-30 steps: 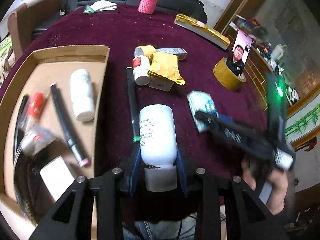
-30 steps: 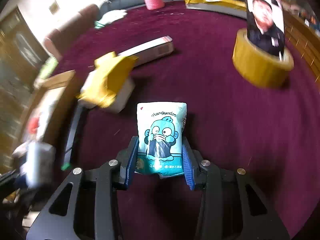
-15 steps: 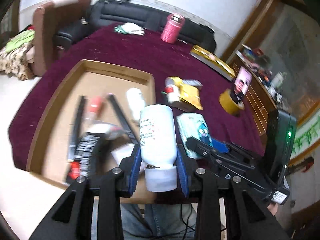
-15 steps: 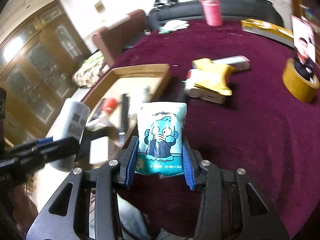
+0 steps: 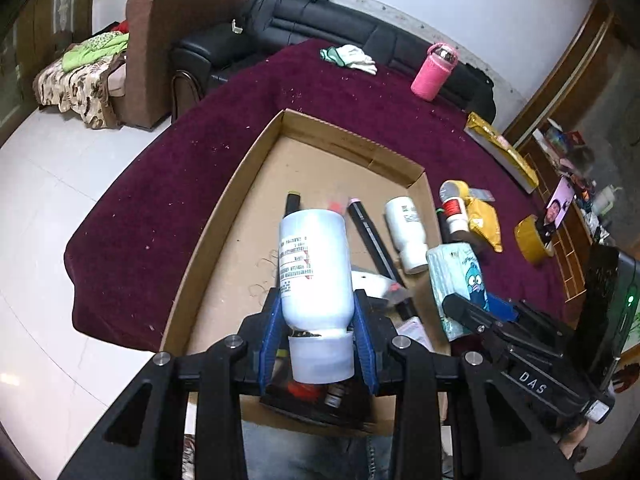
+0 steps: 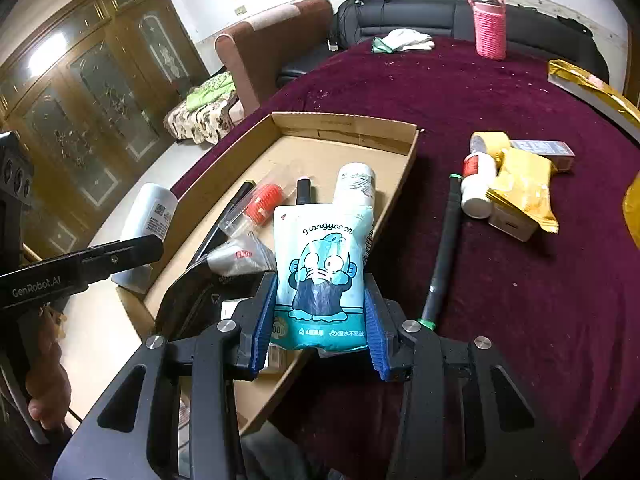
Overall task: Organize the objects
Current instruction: 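Lower the tissue pack and white bottle into the tray and open both grippers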
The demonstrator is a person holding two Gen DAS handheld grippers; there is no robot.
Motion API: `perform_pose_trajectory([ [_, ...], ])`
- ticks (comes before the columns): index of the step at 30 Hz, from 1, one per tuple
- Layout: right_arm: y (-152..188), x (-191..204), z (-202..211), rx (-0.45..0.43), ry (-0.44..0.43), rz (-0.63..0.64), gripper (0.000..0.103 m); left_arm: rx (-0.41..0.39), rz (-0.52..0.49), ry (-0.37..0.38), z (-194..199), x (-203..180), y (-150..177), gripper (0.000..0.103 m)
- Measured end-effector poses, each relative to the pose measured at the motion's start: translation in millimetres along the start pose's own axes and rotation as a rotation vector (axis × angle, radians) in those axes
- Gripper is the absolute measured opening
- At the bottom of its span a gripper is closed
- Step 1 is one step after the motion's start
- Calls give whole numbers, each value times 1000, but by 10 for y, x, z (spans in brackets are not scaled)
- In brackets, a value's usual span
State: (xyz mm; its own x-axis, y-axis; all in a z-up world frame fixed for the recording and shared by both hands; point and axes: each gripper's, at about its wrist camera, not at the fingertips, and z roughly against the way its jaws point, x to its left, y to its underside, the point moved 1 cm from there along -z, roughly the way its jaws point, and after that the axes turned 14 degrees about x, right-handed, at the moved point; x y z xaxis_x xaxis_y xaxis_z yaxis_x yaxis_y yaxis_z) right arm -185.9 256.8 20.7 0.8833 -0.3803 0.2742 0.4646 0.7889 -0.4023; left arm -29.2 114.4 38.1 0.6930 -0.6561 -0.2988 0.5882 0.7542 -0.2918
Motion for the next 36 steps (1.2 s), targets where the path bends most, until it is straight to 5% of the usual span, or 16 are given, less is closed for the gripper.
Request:
perform_pose_trajectory([
  [19,-542,194,-453,64,1,58,41,138,-9,-62,-412,304,-172,34],
  [28,-533,329,-615,85,76,103,45,132,17,-55,-403,367,-189,35],
  [36,-453,170,-399,42,-16,36,49,72,51,-26,-211,334,-135,47],
])
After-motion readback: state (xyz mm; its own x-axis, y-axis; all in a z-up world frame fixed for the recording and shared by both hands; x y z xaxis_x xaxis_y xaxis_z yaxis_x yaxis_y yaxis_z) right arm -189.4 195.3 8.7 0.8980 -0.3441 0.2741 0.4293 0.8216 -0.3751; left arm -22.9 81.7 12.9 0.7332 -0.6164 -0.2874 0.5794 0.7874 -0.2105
